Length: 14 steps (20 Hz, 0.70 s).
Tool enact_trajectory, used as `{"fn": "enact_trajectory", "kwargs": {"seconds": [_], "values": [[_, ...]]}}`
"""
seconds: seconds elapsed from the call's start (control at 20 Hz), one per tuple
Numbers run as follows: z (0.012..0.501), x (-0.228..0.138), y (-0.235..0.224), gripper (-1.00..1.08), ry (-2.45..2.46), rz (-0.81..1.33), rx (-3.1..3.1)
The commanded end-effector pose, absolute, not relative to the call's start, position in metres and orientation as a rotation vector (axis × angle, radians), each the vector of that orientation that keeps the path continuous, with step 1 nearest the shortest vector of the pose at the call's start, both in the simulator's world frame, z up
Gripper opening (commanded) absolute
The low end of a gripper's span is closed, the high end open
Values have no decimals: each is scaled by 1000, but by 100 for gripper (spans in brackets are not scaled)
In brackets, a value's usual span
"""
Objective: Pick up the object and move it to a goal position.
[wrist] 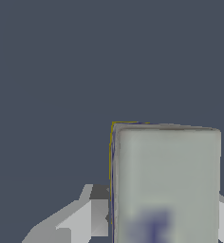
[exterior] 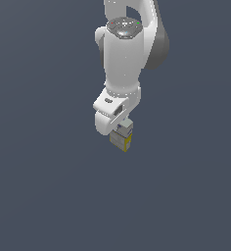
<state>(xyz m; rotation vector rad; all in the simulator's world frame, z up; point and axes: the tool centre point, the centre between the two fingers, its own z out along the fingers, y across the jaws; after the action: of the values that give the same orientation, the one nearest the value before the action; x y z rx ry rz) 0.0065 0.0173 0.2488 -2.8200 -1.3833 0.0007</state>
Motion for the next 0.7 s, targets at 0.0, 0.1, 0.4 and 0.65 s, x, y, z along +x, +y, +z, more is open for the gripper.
{"fn": "enact_trajectory", "kwargs": {"seconds": [0.0, 0.1, 0.4, 0.65], "values": [[276, 7, 15, -100, -1384, 0, -2820], [296, 8, 14, -100, -1384, 0, -2820], [343, 11, 10, -100, -1384, 0, -2820], [366, 13, 8, -100, -1383, 0, -2821]]}}
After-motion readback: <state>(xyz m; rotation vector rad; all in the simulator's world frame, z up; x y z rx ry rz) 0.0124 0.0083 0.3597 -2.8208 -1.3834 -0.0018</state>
